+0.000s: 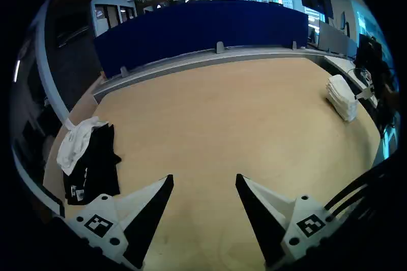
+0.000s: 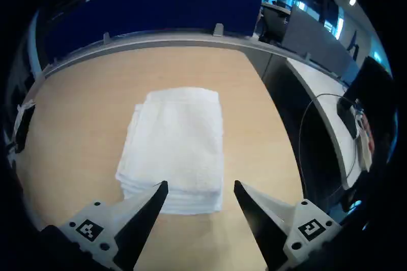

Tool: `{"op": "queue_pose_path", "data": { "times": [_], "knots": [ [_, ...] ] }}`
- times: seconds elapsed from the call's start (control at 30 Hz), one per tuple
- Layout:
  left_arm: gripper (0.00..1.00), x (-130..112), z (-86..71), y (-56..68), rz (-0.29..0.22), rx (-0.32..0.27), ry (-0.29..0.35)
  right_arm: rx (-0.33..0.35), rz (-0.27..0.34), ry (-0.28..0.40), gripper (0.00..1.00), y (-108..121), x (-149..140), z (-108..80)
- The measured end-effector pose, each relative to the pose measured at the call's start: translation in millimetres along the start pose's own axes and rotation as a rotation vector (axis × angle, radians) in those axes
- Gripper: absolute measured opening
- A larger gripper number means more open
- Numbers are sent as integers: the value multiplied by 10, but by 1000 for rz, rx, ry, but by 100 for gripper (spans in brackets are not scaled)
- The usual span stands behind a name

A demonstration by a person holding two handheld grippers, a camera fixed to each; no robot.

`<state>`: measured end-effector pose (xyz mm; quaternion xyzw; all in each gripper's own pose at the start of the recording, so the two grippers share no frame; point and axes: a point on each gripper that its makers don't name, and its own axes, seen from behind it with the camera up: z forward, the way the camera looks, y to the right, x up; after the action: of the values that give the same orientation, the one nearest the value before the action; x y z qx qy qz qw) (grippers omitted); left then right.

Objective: Fold towel

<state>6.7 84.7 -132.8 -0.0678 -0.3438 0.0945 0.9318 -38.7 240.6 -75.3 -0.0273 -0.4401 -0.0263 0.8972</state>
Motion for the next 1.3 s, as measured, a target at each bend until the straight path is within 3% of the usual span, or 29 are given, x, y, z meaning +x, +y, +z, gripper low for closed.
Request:
{"op": "queue_pose_path", "data": {
  "times": [0.37, 0.8, 1.1, 1.3],
  "knots": [
    [90, -5, -16, -14, -3, 4, 4, 55, -36, 5, 100, -335, 98, 132],
    [90, -26, -18, -31, 2, 10, -4, 65, -38, -55, 100, -385, -133, 322],
    [90, -14, -11, -54, 0, 14, -4, 66, -43, -48, 100, -380, -120, 301],
    [90, 14, -7, -59, -4, 14, -1, 53, -36, 13, 100, -380, 34, 181]
  ]
}}
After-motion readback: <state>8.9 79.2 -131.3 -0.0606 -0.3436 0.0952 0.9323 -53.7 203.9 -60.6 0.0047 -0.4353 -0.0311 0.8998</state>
